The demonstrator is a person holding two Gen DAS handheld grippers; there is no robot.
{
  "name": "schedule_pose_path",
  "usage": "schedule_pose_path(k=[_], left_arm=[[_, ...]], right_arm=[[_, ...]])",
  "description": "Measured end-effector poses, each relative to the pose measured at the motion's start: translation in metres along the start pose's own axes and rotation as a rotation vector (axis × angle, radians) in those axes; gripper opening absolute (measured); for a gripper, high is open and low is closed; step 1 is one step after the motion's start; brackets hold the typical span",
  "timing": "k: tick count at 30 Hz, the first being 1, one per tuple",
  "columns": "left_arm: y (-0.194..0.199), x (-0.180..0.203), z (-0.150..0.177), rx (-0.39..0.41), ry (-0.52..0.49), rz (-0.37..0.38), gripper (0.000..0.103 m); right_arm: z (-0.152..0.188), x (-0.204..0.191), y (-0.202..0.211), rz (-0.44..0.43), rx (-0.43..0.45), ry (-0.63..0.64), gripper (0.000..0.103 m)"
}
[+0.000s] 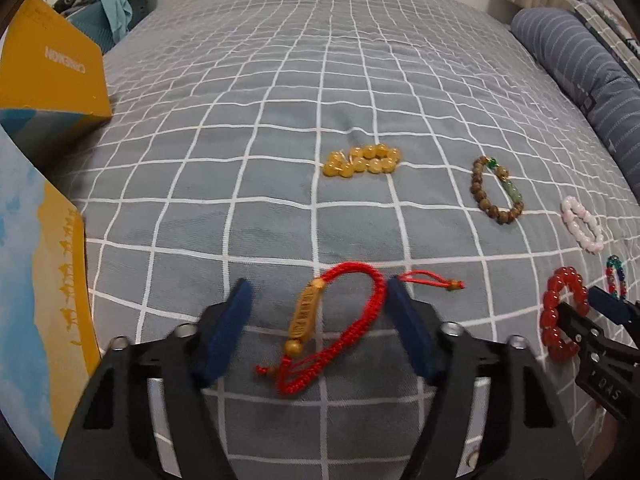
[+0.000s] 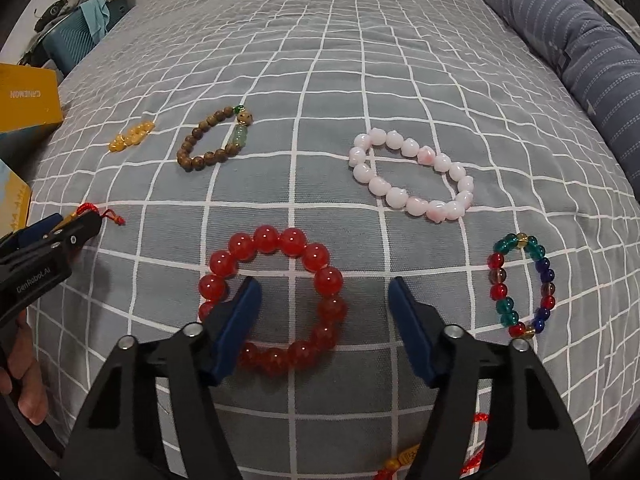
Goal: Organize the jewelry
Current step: 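Grasp the red cord bracelet with left tool while right tool grasps red bead bracelet, then carry both held bracelets with both tools over the white cardboard box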
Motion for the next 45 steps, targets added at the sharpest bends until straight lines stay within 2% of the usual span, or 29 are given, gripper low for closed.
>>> schedule_pose_path(k=[1, 3, 5, 7, 9, 11, 23, 45], left_arm=[[0.001, 0.001, 0.001, -0.002, 0.0, 0.006, 0.055], [0.002, 0.002, 0.002, -0.003, -0.003, 0.006, 0.039], [0.003, 0.003, 0.002, -0.007, -0.007, 0.015, 0.033], [0.005, 0.005, 0.003, -0.005, -0.009, 0.022, 0.025], [0.007, 0.005, 0.004, -0.003, -0.009, 0.027, 0.019], [0.01, 0.007, 0.003, 0.006, -0.009, 0.032, 0.007], [0.034, 0.011, 0.0, 0.06, -0.016, 0.044, 0.007], [0.081, 0.022, -0.003, 0.152, -0.032, 0.05, 0.007]], right_arm=[[0.0, -0.001, 0.001, 0.002, 0.002, 0.005, 0.055], [0.001, -0.002, 0.002, 0.011, 0.007, 0.015, 0.05], [0.001, -0.002, 0.002, 0.013, 0.008, 0.018, 0.042], [0.0, -0.001, 0.003, 0.021, 0.009, 0.013, 0.024], [0.0, 0.001, 0.003, 0.032, 0.011, 0.002, 0.014], [-0.002, 0.003, 0.004, 0.023, 0.012, -0.009, 0.014], [-0.005, 0.005, 0.019, 0.016, 0.049, -0.023, 0.013], [-0.018, 0.002, 0.081, -0.014, 0.224, -0.032, 0.013]])
Point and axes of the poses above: each gripper's, at about its wrist camera, not at the fingertips, and y roughly against the way its jaws point, x to its right, z to its underside, the point moved 10 cm from there along -y, roughly the way its jaws point, and after that the axes turned 12 degrees about z, right-handed, at the moved point
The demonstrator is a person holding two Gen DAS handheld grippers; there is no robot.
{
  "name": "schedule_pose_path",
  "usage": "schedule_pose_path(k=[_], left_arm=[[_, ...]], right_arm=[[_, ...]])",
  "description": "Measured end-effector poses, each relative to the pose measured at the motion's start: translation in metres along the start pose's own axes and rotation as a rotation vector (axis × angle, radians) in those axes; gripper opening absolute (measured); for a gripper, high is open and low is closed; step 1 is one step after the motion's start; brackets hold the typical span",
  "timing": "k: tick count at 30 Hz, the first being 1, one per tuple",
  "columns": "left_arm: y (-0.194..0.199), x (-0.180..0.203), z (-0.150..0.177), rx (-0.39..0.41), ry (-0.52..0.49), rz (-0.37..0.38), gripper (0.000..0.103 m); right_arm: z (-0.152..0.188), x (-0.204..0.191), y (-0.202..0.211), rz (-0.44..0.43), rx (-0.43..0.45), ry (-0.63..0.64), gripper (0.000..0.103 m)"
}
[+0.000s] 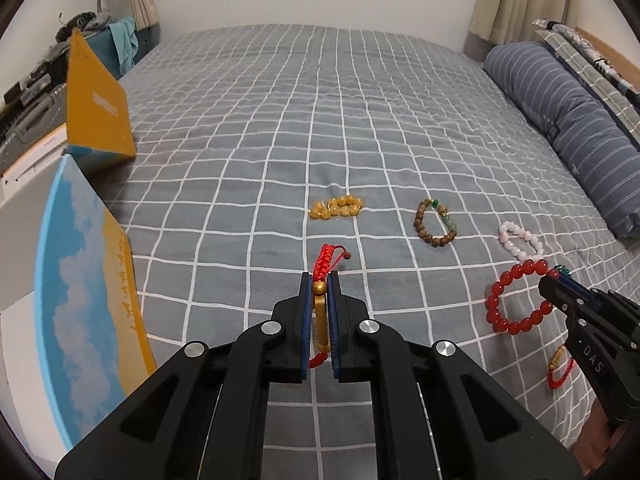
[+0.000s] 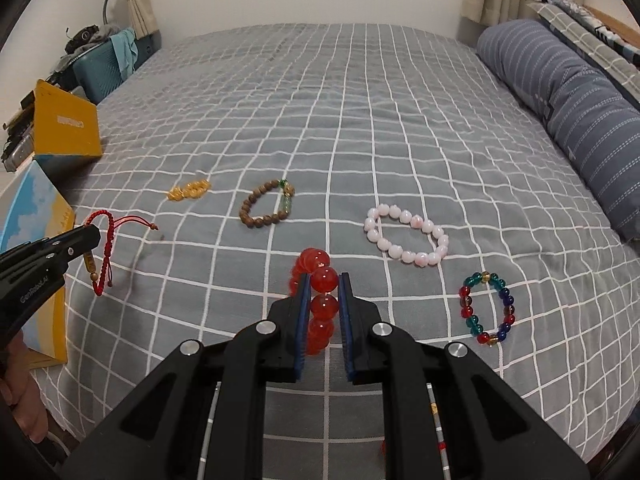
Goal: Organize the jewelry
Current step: 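Carry both held bracelets with both tools over the white cardboard box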
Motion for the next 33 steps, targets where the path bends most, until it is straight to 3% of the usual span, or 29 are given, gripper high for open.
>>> schedule_pose_path(k=[16, 33], left_arm=[[0.044, -0.005, -0.003, 0.056, 0.039, -0.008, 0.007], [0.11, -0.03, -0.022, 0.145, 0.041, -0.06, 0.007]], right_arm=[[-0.012, 0.007, 0.039, 0.014, 0.056, -0.035, 0.013], [-0.043, -0.034, 0.072, 0.014, 0.087, -0.006, 0.013]])
Point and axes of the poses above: each gripper's, at about its wrist camera, not at the fingertips, and y roughly against the way its jaws point, x to its right, z to its underside, the point moved 10 cm from there along -y, roughly the way its jaws point, and after that the axes turned 12 degrees about z, right-handed, at the moved point
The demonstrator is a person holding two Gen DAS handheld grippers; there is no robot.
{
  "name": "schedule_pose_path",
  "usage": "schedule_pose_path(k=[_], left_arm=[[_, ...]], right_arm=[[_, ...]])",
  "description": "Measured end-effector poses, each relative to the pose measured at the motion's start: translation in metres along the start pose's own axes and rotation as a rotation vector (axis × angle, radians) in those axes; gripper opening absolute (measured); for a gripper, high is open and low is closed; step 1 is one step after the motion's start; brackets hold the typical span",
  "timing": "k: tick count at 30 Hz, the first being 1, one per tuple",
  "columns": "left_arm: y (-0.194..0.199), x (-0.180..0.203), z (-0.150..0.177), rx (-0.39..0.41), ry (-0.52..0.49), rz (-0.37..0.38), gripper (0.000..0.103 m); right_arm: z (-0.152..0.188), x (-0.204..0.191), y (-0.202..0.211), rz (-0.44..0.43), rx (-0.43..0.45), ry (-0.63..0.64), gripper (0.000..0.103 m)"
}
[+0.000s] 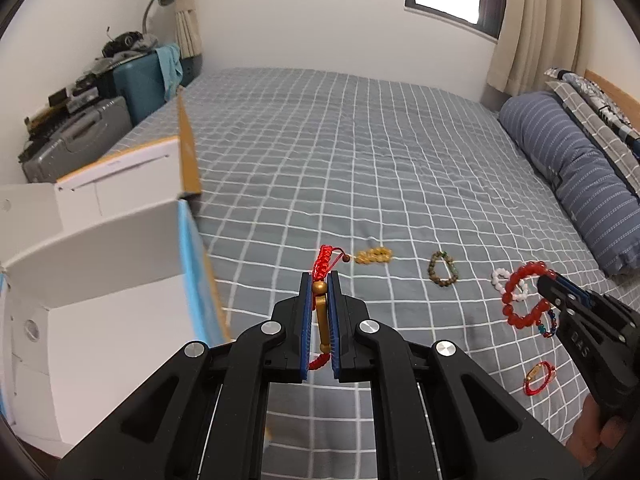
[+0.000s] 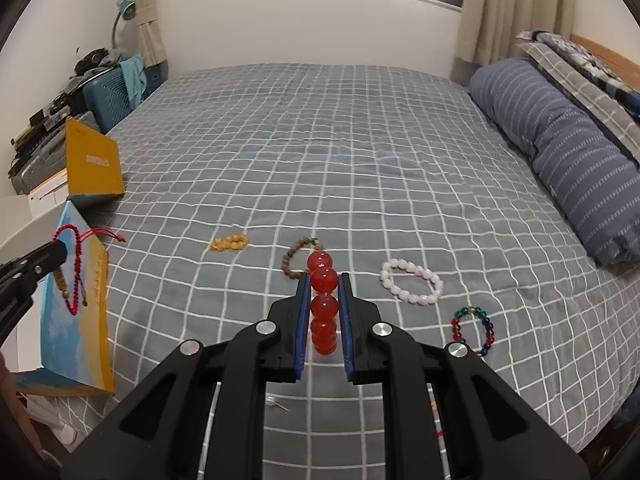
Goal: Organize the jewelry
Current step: 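Carry both held bracelets with both tools over the white cardboard box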
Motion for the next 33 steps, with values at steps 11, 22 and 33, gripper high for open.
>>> schedule_pose_path(k=[11, 22, 33], left_arm=[[0.044, -0.057, -0.018, 0.062, 0.051, -0.042, 0.007], [0.083, -0.137, -0.017, 0.098, 0.119, -0.124, 0.007], [0.124, -0.212, 0.012, 0.101, 0.193, -0.236, 0.008]], right_arm=[[-0.033, -0.062, 0.031, -0.06, 0.048, 0.009, 0.013], [-0.049, -0.16, 0.074, -0.152, 0.097, 0.084, 0.013], [-0.045, -0.265, 0.123, -0.283, 0.143, 0.174, 0.013]])
Point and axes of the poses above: each gripper's, at about its wrist camera, not at the fingertips, and y roughly against the way its jaws point, x to its right, z to its underside, the point moved 10 cm from there along -y, roughly the way its jaws point, and after that the axes turned 12 degrees about z, right-handed, at the moved point
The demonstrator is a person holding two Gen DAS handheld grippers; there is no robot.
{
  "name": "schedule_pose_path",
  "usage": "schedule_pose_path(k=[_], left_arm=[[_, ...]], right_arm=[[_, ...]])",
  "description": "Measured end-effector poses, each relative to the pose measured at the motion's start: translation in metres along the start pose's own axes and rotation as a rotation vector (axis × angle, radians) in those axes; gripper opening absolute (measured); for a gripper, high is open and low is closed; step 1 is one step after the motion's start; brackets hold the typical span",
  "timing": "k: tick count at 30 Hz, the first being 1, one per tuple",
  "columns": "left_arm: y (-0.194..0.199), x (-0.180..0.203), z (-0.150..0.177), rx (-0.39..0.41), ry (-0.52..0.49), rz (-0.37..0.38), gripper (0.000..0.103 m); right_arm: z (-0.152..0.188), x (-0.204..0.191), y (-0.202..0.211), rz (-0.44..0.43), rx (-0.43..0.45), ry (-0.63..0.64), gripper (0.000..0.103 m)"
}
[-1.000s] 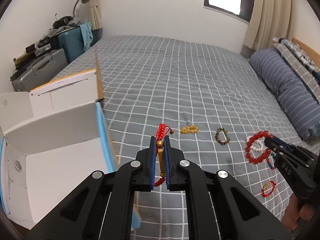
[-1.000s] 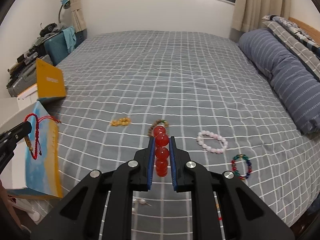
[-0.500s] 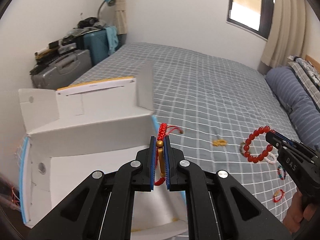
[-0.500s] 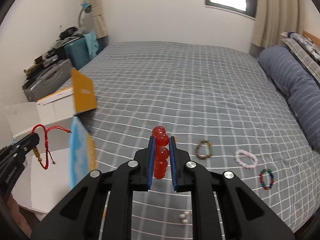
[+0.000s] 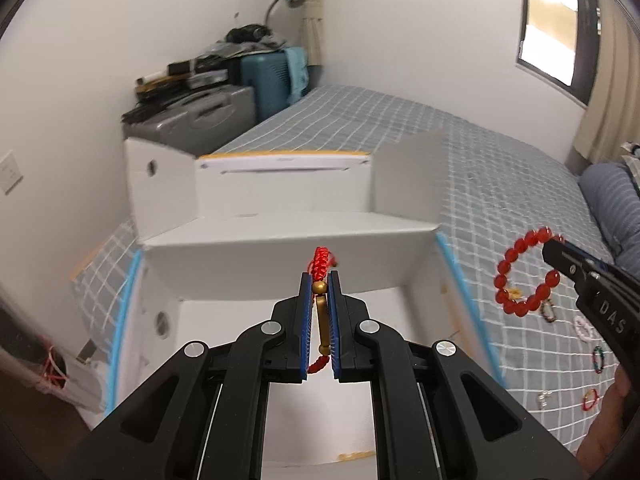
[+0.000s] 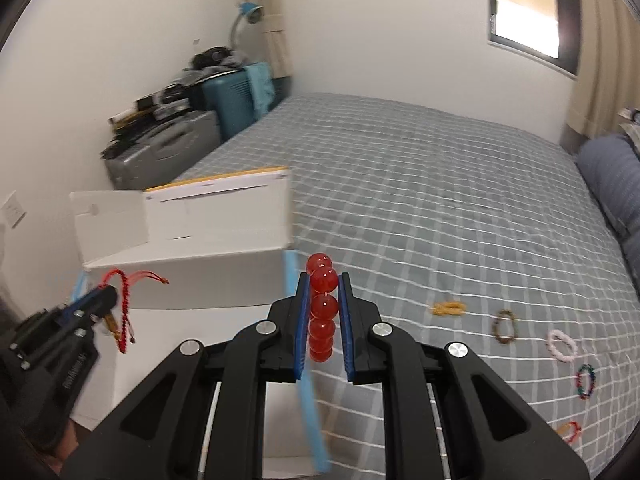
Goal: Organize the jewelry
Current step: 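Carry both held bracelets with both tools over the white cardboard box, then open both tools to drop the bracelets into the box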
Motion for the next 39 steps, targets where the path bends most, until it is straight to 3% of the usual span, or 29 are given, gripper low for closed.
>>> schedule_pose_path(k=[4, 10, 22, 31, 32, 34, 39], left_arm=[[-0.004, -0.026, 0.016, -0.035, 0.019, -0.037, 0.008], [-0.016, -0.048, 0.04, -0.067, 0.039, -0.072, 0.008], [-0.045, -0.068, 0.075, -0.152, 0.086, -0.096, 0.008], [-0.043, -0.072, 0.078, -0.158, 0.087, -0.125, 0.013], [-0.042, -0.072, 0.078, -0.157, 0.087, -0.128, 0.021], [-0.038, -0.072, 0.076, -0.145, 0.091, -0.131, 0.032], [-0.026, -0.072, 0.069, -0.098, 0.076, -0.164, 0.063]], right_arm=[[0.013, -0.041, -0.004, -0.042, -0.015, 0.056, 0.013], [0.054, -0.082, -0.032, -0.068, -0.104, 0.12, 0.013], [0.089, -0.097, -0.073, -0.033, -0.23, 0.168, 0.013], [0.093, -0.103, -0.077, -0.043, -0.232, 0.186, 0.014], [0.094, -0.102, -0.075, -0.047, -0.227, 0.186, 0.019], [0.09, -0.101, -0.069, -0.064, -0.207, 0.171, 0.046], [0.081, -0.094, -0.061, -0.06, -0.171, 0.152, 0.068]])
Point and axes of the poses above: each gripper's, at about its wrist camera, not at the fingertips, and y roughly against the way its jaws point, x to its right, z to its underside, the point moved 10 cm from there along -y, roughly the way its jaws point, and after that the axes turned 12 degrees about z, right-handed, at the moved point
